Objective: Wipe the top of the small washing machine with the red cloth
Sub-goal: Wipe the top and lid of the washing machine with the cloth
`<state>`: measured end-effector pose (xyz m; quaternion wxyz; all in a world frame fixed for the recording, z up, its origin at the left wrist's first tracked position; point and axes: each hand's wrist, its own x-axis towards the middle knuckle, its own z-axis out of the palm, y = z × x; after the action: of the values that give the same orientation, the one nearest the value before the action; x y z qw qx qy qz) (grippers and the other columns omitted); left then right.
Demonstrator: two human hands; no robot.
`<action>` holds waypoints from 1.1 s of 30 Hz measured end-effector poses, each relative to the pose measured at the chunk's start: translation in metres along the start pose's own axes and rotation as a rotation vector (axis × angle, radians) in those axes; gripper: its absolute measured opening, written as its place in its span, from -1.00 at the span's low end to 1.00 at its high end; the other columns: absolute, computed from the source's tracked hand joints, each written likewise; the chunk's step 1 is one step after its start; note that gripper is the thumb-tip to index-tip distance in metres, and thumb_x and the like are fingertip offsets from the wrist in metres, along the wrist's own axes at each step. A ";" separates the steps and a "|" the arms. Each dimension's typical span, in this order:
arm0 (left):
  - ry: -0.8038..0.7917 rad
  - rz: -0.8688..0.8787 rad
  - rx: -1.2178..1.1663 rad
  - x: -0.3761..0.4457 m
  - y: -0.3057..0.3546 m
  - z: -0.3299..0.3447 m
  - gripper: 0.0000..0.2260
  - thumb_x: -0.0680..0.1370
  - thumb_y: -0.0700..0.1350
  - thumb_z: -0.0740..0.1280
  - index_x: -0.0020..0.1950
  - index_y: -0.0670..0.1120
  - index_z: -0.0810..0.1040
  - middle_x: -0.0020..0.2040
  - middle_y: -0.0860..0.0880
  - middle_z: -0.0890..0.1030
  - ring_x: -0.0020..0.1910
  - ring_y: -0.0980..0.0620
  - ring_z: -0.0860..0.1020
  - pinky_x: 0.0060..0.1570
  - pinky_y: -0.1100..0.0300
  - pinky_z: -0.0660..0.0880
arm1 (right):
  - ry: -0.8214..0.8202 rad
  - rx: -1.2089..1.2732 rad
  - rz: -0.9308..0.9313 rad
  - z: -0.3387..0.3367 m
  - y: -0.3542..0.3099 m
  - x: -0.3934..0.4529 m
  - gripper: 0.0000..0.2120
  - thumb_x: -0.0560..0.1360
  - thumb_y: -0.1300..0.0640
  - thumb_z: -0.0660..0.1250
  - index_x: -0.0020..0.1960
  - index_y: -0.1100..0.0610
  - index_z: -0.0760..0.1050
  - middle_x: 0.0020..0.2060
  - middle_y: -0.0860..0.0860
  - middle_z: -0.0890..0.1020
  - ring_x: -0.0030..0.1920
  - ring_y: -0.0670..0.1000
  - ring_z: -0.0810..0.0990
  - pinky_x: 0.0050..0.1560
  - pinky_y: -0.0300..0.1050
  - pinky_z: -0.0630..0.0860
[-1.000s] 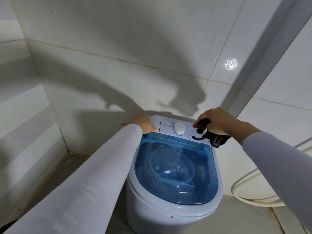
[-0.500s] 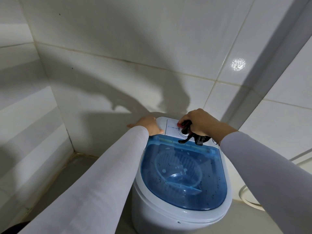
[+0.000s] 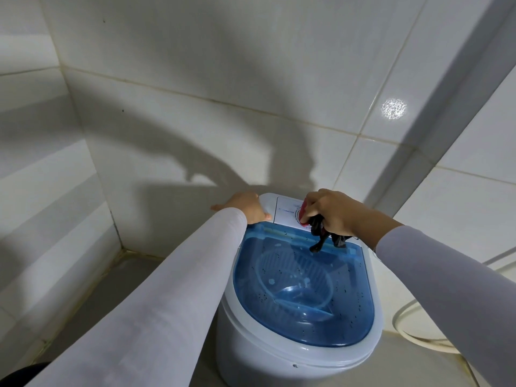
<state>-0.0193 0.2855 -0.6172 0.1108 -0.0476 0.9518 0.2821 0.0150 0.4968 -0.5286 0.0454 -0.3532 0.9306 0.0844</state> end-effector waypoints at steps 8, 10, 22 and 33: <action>-0.018 -0.018 -0.003 -0.003 0.002 -0.002 -0.38 0.34 0.21 0.36 0.34 -0.03 0.45 0.28 -0.09 0.55 0.25 -0.19 0.49 0.32 -0.28 0.34 | 0.003 -0.026 -0.021 0.003 0.006 -0.008 -0.64 0.43 0.37 0.27 0.13 0.06 0.61 0.10 -0.04 0.55 0.13 0.03 0.44 0.11 -0.17 0.43; -0.023 -0.030 0.000 -0.005 0.004 -0.002 -0.31 0.27 0.24 0.33 0.33 -0.04 0.45 0.27 -0.10 0.55 0.24 -0.20 0.50 0.32 -0.27 0.35 | 0.005 -0.043 -0.024 0.004 0.009 -0.011 -0.64 0.44 0.36 0.27 0.14 0.06 0.60 0.10 -0.03 0.55 0.12 0.04 0.44 0.11 -0.15 0.44; -0.032 -0.057 0.035 -0.015 0.013 -0.009 -0.32 0.28 0.21 0.36 0.33 -0.06 0.47 0.27 -0.09 0.56 0.24 -0.20 0.50 0.31 -0.26 0.36 | 0.093 0.124 0.176 -0.005 0.039 -0.031 -0.49 0.34 0.49 0.18 0.13 0.07 0.60 0.10 0.03 0.56 0.15 0.07 0.52 0.16 -0.20 0.39; 0.074 -0.098 -0.029 -0.054 0.013 -0.005 -0.47 0.49 0.16 0.31 0.42 0.04 0.35 0.36 -0.03 0.47 0.36 -0.18 0.41 0.37 -0.36 0.17 | 0.203 0.241 0.410 -0.031 0.012 -0.039 -0.66 0.39 0.39 0.21 0.11 0.15 0.50 -0.01 0.05 0.41 0.02 0.11 0.47 -0.07 -0.16 0.35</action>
<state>0.0298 0.2952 -0.5937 0.0884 -0.1062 0.9476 0.2881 0.0349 0.5251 -0.4914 -0.0246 -0.1559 0.9859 -0.0556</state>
